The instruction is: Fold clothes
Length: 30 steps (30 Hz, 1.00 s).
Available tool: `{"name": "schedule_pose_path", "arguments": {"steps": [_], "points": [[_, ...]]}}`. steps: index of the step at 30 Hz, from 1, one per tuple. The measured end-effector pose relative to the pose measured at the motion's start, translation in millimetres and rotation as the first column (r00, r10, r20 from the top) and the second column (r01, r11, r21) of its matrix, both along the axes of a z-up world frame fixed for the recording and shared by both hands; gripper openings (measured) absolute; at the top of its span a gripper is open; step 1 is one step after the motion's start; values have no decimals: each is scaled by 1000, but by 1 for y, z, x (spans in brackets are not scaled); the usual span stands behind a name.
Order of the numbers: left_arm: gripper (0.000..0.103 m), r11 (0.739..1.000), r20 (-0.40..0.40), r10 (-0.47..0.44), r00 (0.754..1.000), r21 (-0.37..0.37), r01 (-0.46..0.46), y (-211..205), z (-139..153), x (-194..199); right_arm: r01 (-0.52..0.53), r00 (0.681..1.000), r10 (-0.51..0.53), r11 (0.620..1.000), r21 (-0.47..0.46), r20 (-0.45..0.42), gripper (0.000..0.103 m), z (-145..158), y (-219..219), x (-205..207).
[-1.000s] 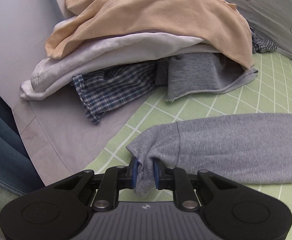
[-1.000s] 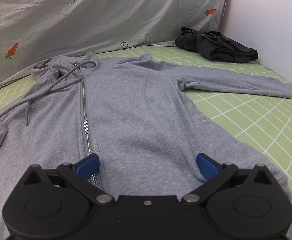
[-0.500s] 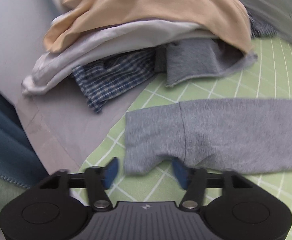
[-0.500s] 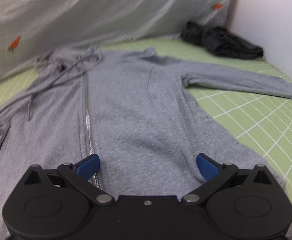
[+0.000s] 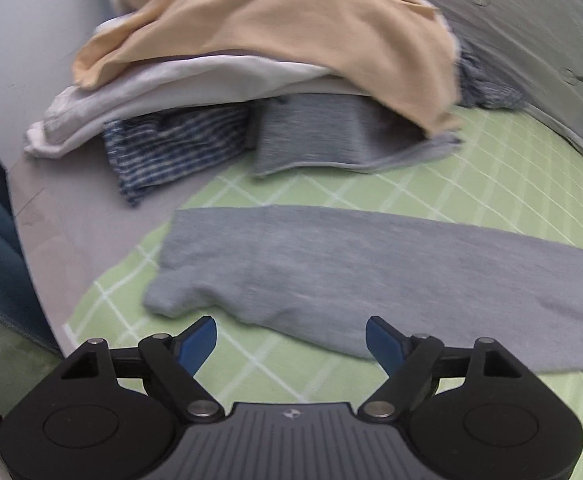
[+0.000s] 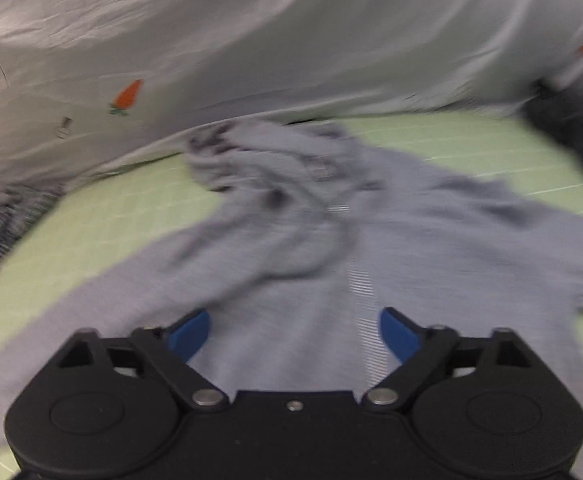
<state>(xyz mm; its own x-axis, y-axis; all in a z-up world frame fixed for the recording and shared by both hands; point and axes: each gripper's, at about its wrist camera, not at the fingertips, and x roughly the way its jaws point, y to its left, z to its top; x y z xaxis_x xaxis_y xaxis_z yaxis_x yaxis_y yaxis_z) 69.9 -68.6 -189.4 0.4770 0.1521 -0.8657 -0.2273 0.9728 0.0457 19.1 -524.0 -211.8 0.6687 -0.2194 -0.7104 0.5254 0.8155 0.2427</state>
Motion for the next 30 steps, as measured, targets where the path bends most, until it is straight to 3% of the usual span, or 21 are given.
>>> {"name": "schedule_pose_path", "arguments": {"steps": [2, 3, 7, 8, 13, 21, 25, 30], "points": [[83, 999, -22, -21, 1000, 26, 22, -10, -4, -2, -15, 1000, 13, 997, 74, 17, 63, -5, 1, 16], [83, 999, -33, -29, 999, 36, 30, -14, -6, -3, -12, 1000, 11, 995, 101, 7, 60, -9, 1, 21], [83, 998, -54, -53, 997, 30, 55, -26, -11, -8, -42, 999, 47, 986, 163, -22, 13, -17, 7, 24], [83, 998, -58, -59, 997, 31, 61, -29, -12, -9, -60, 998, 64, 984, 167, -22, 9, -18, 8, 22], [83, 995, -72, -87, 994, 38, 90, -39, -18, -7, -112, 994, 113, 993, 45, -13, 8, 1, 7, -3], [83, 990, -46, -142, 989, 1, 142, -54, -18, -7, 28, 999, -20, 982, -186, 45, 8, 60, -32, -60], [83, 987, -27, -162, 986, -7, 162, -56, -13, -13, 99, 995, -95, 967, -233, 30, 8, 74, -49, -89], [83, 987, -18, -156, 988, -32, 155, -52, -9, -21, 58, 994, -74, 980, -190, -78, 8, 47, -53, -128]]}}
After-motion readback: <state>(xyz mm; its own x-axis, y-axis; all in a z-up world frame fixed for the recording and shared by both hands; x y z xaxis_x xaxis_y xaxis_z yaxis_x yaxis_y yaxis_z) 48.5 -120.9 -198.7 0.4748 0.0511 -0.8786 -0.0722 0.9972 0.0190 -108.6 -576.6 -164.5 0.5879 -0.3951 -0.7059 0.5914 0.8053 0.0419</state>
